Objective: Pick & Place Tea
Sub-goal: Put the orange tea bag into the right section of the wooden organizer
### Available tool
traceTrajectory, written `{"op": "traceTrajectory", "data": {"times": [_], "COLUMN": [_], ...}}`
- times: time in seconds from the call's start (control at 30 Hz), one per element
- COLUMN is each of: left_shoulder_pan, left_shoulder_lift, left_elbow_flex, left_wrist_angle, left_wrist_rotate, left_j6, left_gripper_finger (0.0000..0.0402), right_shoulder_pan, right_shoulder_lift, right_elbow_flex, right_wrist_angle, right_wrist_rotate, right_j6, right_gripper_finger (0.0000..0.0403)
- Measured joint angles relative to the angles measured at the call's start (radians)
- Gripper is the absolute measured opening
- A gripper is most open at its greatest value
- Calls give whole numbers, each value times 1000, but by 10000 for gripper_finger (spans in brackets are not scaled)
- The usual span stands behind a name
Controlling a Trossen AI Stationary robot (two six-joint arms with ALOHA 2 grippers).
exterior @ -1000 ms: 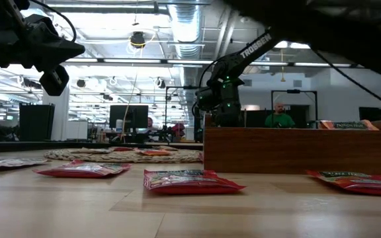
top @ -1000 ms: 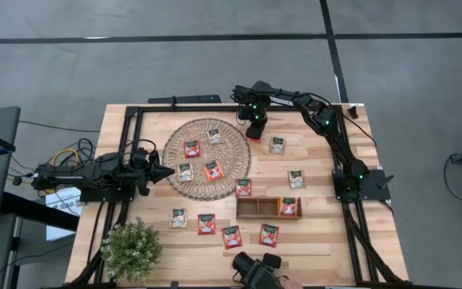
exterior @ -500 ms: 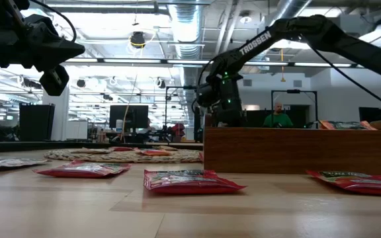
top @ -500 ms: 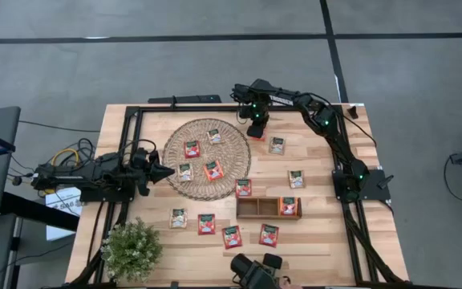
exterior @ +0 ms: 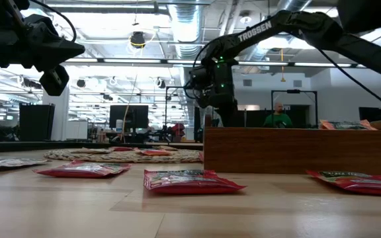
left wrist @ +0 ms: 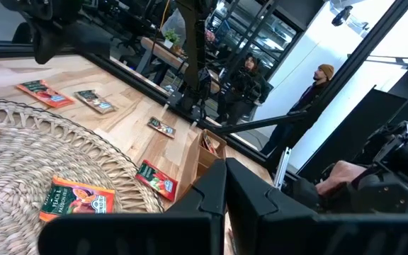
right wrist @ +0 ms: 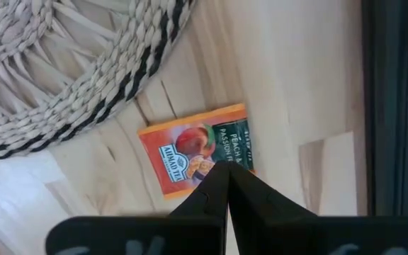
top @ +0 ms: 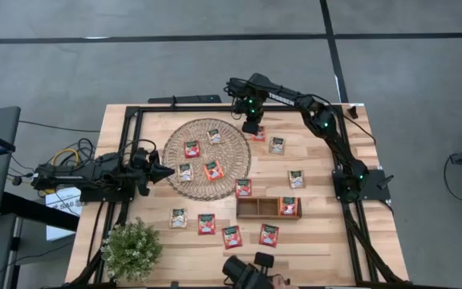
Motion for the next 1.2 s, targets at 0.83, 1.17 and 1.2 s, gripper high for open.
{"op": "traceTrajectory", "data": {"times": [0.83, 1.17, 1.2], "left_shoulder_pan": [0, 0, 0], "left_shoulder_lift": [0, 0, 0], "left_elbow_flex": [0, 0, 0], "left_wrist_angle": [-7, -3, -3], "left_wrist_rotate": [0, 0, 0], "left_j6": [0, -26, -26], "left_gripper_finger": [0, 0, 0], "right_shoulder_pan": [-64, -60, -58], "right_shoulder_lift": [32, 47, 48], "right_elbow_flex": [-198, -191, -192], "right_wrist_angle": [121, 105, 98], "right_wrist_rotate": [-49, -18, -15], "right_j6": [-44, -36, -36], "right_gripper_finger": [215, 96, 78]}}
